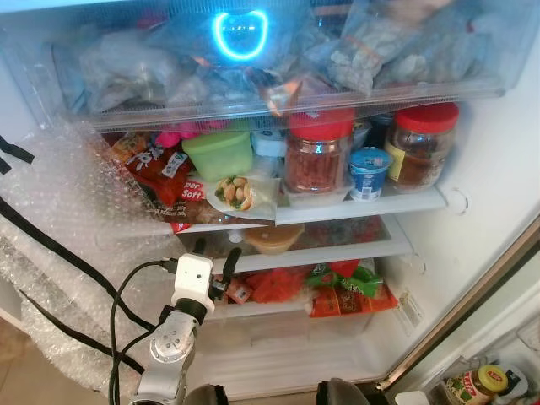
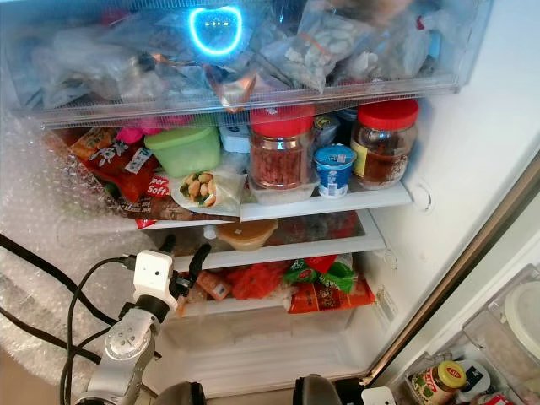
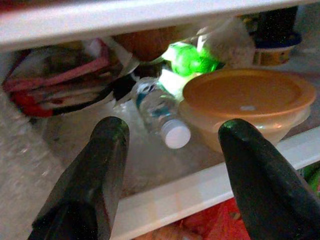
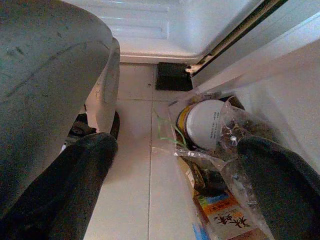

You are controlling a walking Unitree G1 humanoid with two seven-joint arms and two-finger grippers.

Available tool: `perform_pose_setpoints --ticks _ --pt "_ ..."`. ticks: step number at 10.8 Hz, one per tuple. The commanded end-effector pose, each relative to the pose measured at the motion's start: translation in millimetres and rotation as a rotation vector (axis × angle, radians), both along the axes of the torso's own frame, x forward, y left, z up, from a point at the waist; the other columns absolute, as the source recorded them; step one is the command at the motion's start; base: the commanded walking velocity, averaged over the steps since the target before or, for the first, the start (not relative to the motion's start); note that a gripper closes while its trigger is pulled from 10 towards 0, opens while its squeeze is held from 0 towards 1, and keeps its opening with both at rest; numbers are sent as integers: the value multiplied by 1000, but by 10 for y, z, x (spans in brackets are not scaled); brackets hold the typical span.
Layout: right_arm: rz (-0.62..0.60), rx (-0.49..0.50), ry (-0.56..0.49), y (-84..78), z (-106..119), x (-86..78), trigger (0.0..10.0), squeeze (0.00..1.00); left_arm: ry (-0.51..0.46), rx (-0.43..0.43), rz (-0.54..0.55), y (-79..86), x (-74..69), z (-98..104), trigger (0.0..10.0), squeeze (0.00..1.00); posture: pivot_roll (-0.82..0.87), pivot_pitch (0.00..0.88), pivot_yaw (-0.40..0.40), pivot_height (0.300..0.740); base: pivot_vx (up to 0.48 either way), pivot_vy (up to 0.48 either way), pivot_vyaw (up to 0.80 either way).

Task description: Restocking fridge

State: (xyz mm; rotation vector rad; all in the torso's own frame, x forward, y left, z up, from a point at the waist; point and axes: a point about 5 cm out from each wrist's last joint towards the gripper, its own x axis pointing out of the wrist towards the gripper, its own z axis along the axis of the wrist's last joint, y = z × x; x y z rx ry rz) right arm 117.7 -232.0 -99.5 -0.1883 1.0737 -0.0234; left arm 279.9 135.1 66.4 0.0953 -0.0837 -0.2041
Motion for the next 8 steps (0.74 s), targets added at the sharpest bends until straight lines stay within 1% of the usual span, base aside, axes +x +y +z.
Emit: perform_pose_setpoints --ticks 1,3,8 --pt "-3 25 25 75 -37 -61 10000 0 18 11 17 43 -31 -27 10000 0 -143 0 56 638 -274 0 0" --pt "-1 27 27 84 -41 -69 10000 0 34 12 19 33 -78 -67 10000 0 -139 0 55 638 -304 0 0" --pt "1 27 26 82 -38 -59 10000 0 42 13 28 49 -85 -59 10000 0 -138 0 51 638 -319 0 0"
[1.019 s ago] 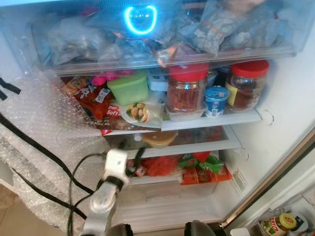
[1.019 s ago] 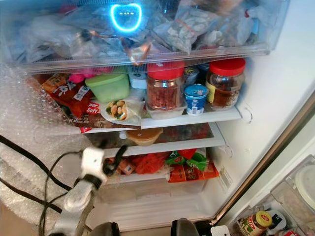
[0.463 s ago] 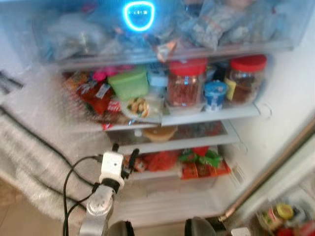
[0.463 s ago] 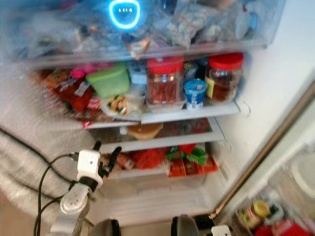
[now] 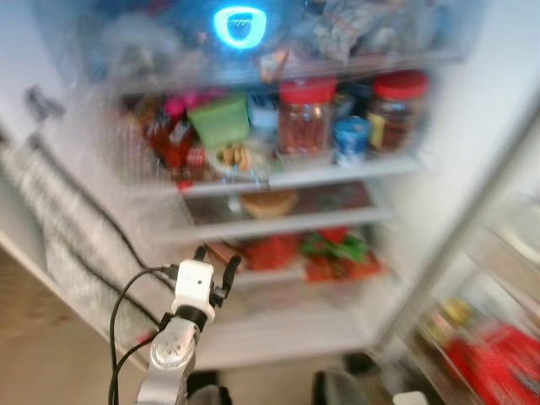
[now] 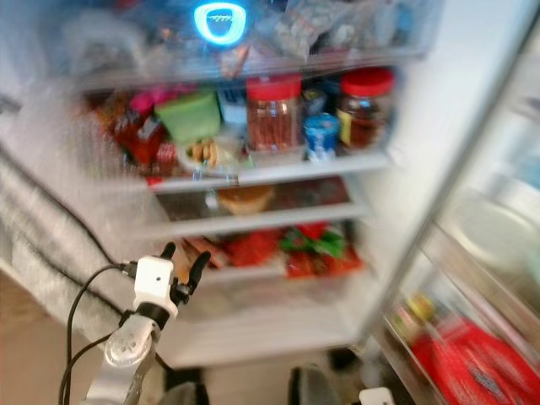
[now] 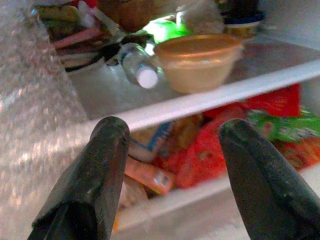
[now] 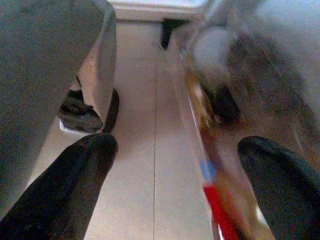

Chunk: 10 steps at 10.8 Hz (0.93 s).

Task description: Restocking fridge

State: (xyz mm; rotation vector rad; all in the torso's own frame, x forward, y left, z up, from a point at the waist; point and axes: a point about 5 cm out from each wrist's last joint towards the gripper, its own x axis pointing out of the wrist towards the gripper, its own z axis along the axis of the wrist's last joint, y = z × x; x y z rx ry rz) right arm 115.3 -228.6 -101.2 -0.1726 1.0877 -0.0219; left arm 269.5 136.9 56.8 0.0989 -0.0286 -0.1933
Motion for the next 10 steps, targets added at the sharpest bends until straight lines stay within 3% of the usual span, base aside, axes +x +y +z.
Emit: perform_pose_setpoints --ticks 1,4,7,9,10 --pt "9 12 13 44 -19 -31 10000 0 -9 6 19 45 18 36 10000 0 -134 0 48 638 -322 0 0" --pt "14 14 11 41 -14 -16 10000 0 69 -24 133 270 -21 -87 10000 0 -125 0 43 638 -215 0 0" --pt "12 18 8 47 -11 -1 10000 0 352 14 267 634 -180 -600 10000 0 -115 0 39 638 0 0 0" --pt "12 19 6 50 -12 0 10000 0 503 11 308 717 -317 -831 10000 0 -122 0 41 638 0 0 0" --pt "8 20 6 50 -13 -5 10000 0 566 12 327 723 -419 -952 10000 0 -127 0 42 638 0 465 0"
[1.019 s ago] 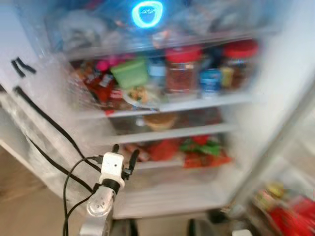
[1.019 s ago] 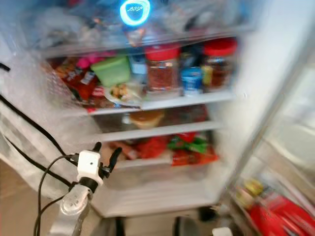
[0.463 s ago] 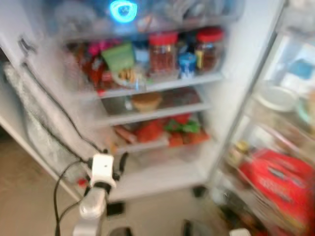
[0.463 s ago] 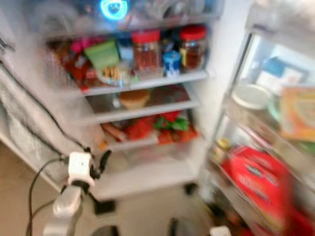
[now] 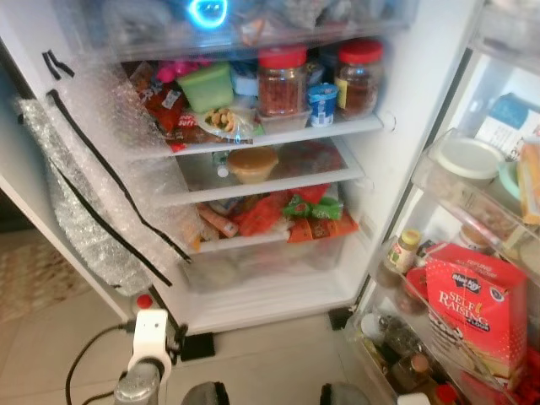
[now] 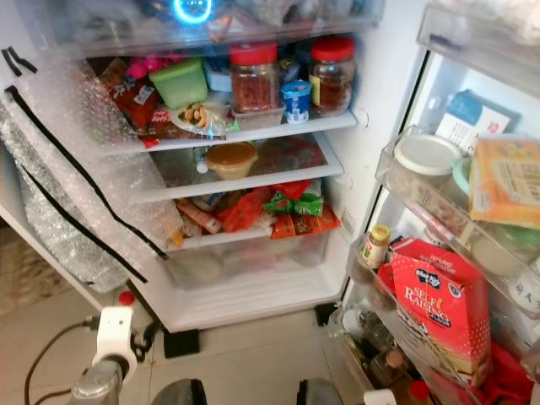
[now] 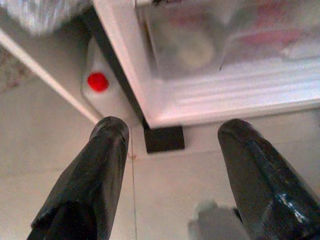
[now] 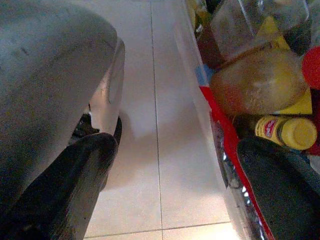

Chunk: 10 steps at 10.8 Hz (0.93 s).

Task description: Restocking fridge

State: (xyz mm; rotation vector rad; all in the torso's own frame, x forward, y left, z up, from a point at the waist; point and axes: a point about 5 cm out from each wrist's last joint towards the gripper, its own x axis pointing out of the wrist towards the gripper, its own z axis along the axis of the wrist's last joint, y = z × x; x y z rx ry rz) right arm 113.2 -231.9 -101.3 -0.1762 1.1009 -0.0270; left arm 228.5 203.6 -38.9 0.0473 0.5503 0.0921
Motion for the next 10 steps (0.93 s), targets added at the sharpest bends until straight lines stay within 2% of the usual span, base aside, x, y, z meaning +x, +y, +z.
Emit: perform_pose_setpoints --ticks 1,3,5,10 --pt "11 25 -6 82 -12 14 10000 0 29 4 27 48 -66 -54 10000 0 -127 0 42 638 0 465 0" --pt "14 27 -3 84 -14 11 10000 0 105 11 23 37 -215 -183 10000 0 -123 0 37 638 0 472 0" --pt "17 30 -2 87 -15 10 10000 0 181 10 56 106 -380 -290 10000 0 -117 0 37 638 0 467 0" --pt "13 40 -4 101 -17 13 10000 0 238 12 64 127 -474 -355 10000 0 -118 0 45 638 0 461 0"
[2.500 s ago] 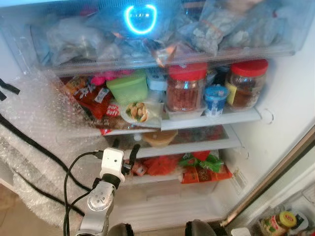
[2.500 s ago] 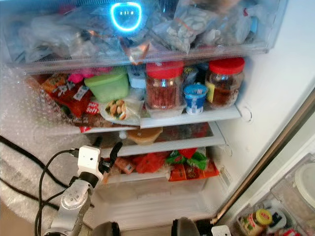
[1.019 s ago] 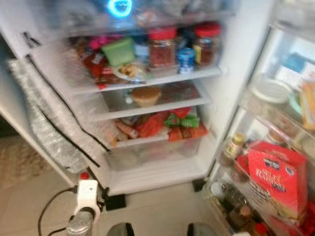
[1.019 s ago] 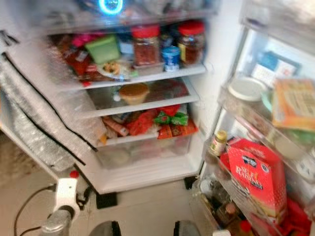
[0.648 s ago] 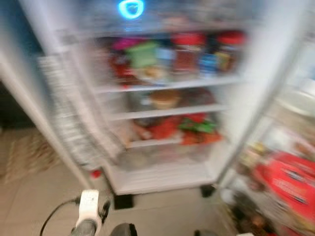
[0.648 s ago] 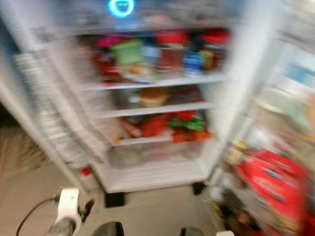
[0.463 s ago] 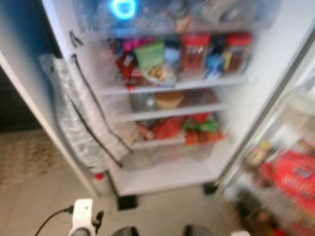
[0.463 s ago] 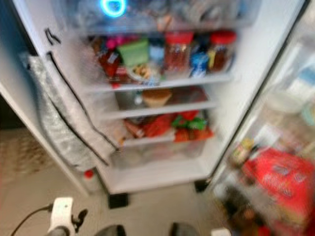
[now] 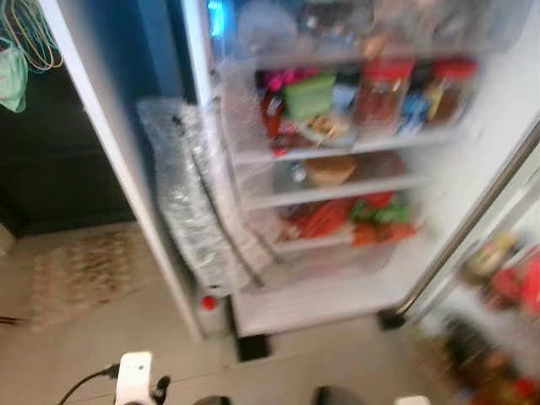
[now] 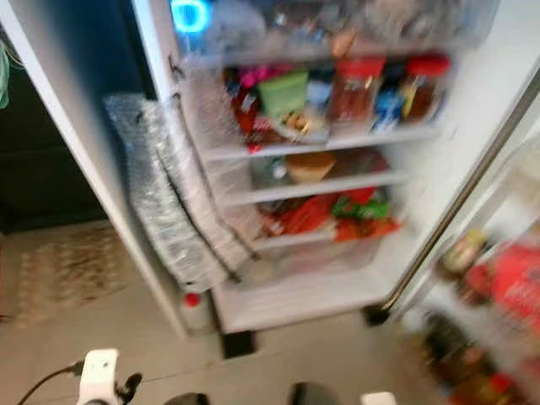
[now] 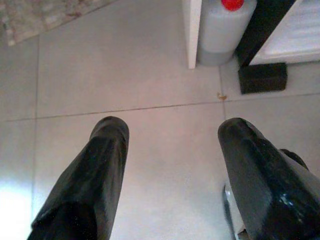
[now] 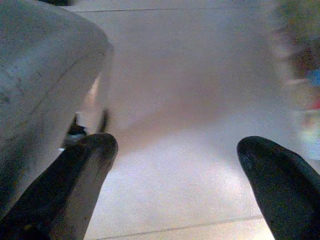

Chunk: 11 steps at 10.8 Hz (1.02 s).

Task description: Restocking fridge

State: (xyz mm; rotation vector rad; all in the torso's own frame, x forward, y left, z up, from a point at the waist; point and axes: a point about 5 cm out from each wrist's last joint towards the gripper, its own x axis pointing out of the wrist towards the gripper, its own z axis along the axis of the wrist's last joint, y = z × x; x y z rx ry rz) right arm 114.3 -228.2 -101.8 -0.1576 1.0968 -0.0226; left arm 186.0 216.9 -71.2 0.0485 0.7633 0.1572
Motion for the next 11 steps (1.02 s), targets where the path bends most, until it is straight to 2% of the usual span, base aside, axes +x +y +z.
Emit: perform_pose_setpoints --ticks 1,4,6,8,11 --pt "17 21 5 65 -14 -3 10000 0 46 -2 -4 -9 -78 -52 10000 0 -118 0 50 638 0 458 0" --pt "1 24 18 71 -26 -29 10000 0 87 -31 -2 -16 -139 -95 10000 0 -122 0 59 638 0 458 0" --pt "-20 30 21 73 -31 -45 10000 0 105 -40 4 -14 -171 -114 10000 0 -126 0 61 638 0 262 0" --pt "-34 37 19 81 -35 -51 10000 0 133 -47 15 -1 -206 -134 10000 0 -130 0 64 647 0 0 0" --pt "-40 42 17 83 -32 -37 10000 0 126 -57 28 -16 -203 -134 10000 0 -117 0 57 702 0 0 0"
